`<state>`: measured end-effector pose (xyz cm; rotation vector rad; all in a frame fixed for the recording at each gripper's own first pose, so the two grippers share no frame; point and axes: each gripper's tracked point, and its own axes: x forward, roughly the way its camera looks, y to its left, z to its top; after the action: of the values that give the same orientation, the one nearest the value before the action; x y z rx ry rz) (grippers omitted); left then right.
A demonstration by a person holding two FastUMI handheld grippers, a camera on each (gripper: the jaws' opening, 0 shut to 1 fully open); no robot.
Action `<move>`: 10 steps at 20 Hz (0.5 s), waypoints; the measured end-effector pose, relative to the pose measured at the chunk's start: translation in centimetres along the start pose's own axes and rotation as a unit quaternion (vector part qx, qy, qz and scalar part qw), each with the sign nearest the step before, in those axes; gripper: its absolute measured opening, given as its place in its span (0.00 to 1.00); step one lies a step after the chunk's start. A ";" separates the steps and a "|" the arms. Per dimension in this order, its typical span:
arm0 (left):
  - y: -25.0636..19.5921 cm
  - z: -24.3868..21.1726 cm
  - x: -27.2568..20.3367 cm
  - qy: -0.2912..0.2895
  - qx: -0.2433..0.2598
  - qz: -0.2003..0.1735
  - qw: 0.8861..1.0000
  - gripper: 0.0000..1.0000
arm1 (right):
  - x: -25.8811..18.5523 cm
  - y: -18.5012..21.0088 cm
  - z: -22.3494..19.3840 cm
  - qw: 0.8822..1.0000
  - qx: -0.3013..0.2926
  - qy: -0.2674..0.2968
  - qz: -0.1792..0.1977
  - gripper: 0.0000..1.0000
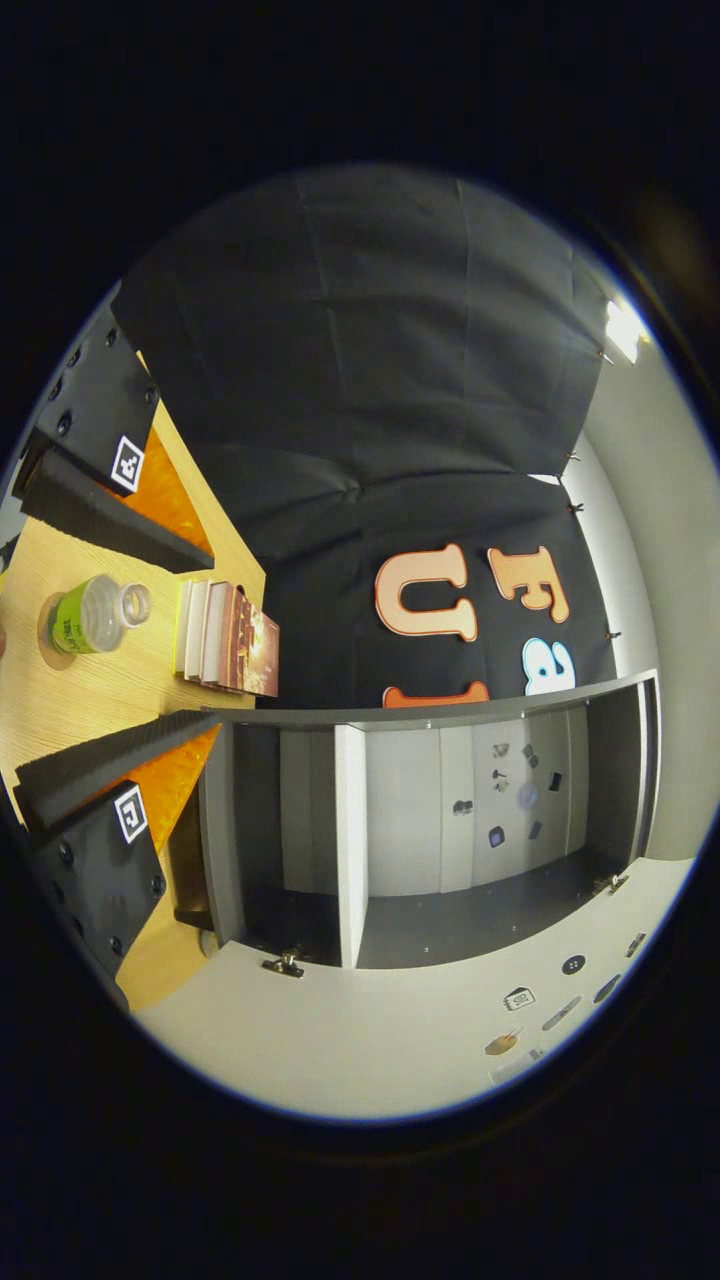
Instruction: Open the cabinet door with the right hand, grasp the bottle in the cabinet with the left hand and place it on the coaster, then close the cabinet door with the right hand.
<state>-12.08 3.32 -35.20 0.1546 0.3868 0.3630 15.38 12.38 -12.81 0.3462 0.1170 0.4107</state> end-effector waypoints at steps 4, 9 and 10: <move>-1.2 2.7 -0.3 -0.020 0.014 -0.017 1.000 0.90 | 0.4 0.4 -0.1 1.000 -0.001 0.001 0.024 0.63; -2.9 4.7 0.0 -0.025 0.033 -0.032 0.999 0.91 | 0.8 1.0 -0.4 0.998 0.022 -0.007 0.058 0.52; -3.2 5.3 0.3 -0.028 0.038 -0.037 0.998 0.91 | 1.1 1.1 -0.2 0.998 0.021 -0.009 0.061 0.60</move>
<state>-8.74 0.02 -31.13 0.2232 0.3494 0.2696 15.93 13.78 -12.69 0.3989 0.0866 0.5256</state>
